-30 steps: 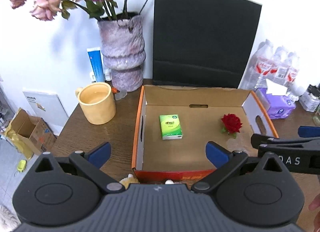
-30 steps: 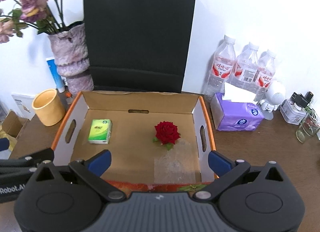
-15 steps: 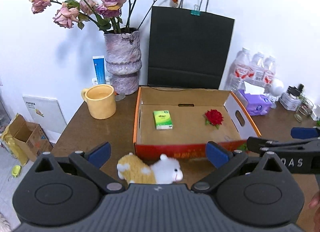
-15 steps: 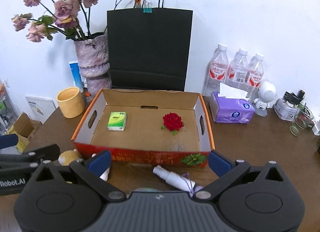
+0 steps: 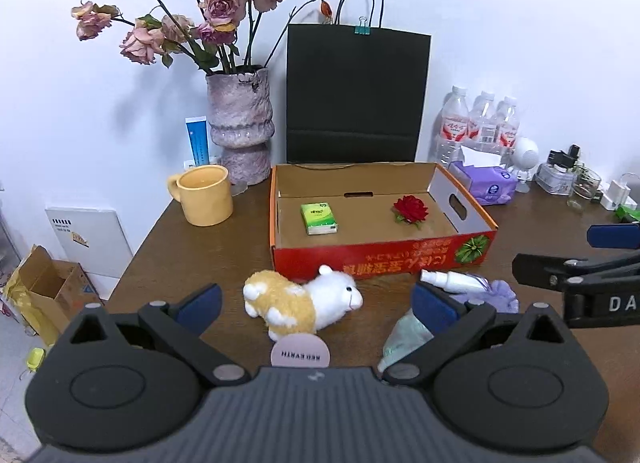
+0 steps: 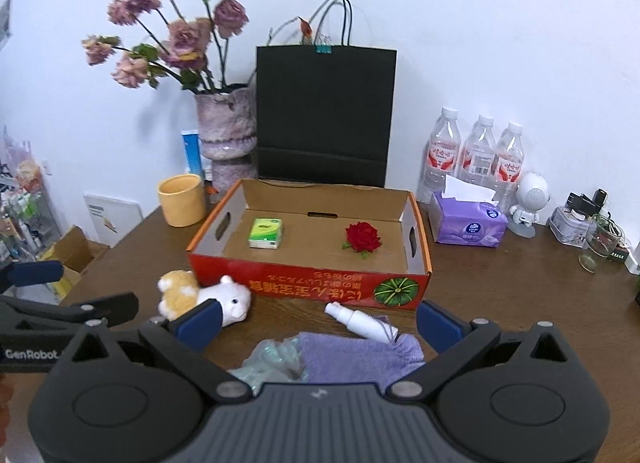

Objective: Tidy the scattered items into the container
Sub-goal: 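Lift both open tools out of the box back over the table, then move right tool toward white wipes tub while left tool approaches pink jar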

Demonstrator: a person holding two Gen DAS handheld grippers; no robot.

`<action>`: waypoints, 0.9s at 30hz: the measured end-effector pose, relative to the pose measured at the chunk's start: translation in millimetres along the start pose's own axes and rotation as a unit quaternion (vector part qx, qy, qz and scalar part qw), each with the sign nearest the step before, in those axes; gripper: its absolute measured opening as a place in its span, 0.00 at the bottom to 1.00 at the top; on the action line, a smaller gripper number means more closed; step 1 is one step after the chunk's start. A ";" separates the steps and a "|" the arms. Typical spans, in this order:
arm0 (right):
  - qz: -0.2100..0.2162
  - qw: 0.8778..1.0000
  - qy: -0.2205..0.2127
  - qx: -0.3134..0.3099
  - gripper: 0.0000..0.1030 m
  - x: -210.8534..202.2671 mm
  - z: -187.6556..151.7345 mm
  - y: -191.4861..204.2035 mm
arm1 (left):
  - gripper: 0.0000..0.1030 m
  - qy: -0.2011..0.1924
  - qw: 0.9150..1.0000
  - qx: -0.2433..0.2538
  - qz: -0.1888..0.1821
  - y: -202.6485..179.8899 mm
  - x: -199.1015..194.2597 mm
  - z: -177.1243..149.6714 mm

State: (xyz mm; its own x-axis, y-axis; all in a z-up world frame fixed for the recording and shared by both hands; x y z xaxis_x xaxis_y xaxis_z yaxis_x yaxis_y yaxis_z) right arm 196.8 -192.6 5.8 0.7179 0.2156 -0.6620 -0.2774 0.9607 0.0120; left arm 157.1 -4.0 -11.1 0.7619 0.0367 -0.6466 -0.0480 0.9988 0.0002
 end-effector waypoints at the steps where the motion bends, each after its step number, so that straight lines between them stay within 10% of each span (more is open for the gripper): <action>1: 0.003 1.000 -0.003 -0.004 1.00 -4.8 -3.9 1.7 | 1.00 -0.002 1.000 0.003 -0.003 -0.3 -3.6 -3.8; 27: 0.005 0.999 -0.039 -0.012 1.00 -55.0 -105.1 6.9 | 1.00 -0.022 0.995 0.001 -0.099 2.5 -48.4 -94.1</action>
Point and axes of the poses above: each gripper's, at about its wrist camera, not at the fingertips, and x roughly the way its jaws point, y to its left, z to its top, the point moved 5 cm from there along x, roughly the way its jaws point, and after that the axes turned 5 degrees about y, right-handed, at the moved point
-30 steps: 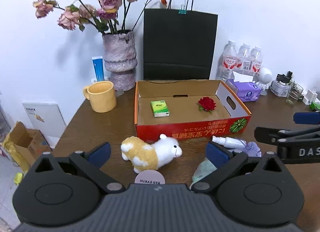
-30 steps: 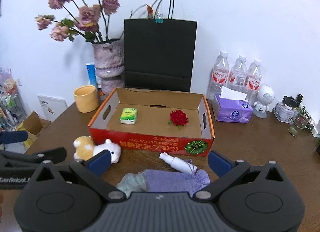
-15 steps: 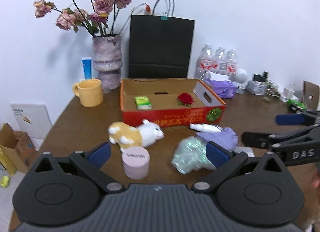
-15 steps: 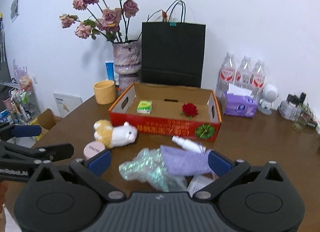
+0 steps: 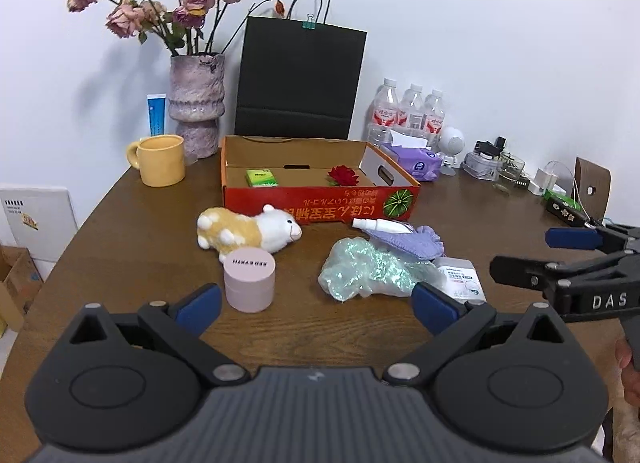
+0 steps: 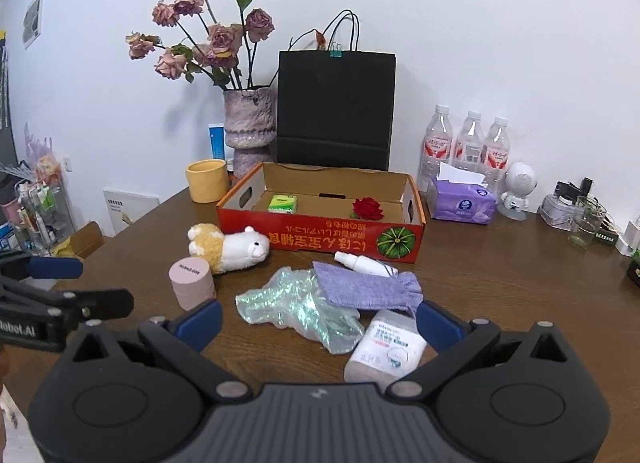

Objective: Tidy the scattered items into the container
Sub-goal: 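Move right tool toward white wipes tub while left tool approaches pink jar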

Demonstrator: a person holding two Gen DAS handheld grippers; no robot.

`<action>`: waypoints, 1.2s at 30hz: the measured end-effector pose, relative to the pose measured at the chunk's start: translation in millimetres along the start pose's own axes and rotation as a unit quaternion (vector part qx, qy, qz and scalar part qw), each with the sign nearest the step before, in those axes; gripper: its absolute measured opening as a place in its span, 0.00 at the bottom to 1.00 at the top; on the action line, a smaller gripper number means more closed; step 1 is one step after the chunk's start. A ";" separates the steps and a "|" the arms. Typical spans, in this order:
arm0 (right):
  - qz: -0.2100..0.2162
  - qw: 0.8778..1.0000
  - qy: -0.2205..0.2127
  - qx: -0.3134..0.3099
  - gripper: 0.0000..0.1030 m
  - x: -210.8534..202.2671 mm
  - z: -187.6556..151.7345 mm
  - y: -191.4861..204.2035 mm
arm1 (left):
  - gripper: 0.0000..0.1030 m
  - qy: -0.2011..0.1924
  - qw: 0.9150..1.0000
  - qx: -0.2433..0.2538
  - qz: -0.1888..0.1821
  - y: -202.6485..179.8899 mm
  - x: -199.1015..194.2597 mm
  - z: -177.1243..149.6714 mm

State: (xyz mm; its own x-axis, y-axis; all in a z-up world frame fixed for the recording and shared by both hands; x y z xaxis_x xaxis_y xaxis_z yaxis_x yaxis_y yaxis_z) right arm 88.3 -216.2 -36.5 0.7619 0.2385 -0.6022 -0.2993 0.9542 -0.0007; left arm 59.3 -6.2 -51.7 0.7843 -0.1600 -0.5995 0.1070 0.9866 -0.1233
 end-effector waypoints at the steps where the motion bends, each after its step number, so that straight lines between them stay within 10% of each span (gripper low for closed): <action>1: -0.001 1.000 0.000 0.000 1.00 0.4 -2.4 0.6 | 1.00 -0.002 1.000 -0.002 0.003 0.8 -0.9 -2.2; 36: -0.057 0.997 -0.006 0.050 1.00 63.0 -85.1 -16.3 | 1.00 -0.003 0.996 -0.018 0.084 29.3 53.4 -49.1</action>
State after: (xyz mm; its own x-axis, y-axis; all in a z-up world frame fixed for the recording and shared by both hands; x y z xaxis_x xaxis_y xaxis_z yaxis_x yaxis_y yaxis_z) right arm 92.3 -232.2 -142.4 0.7946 0.1297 -0.5931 -0.1526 0.9882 0.0116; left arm 74.3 12.5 -126.1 0.7927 0.0070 -0.6096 -0.0472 0.9976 -0.0499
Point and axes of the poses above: each gripper's, at about its wrist camera, not at the fingertips, and x roughly the way its jaws point, y to its left, z to its top, the point moved 5 cm from there along x, roughly the way its jaws point, and after that the axes turned 5 degrees about y, right-handed, at the moved point
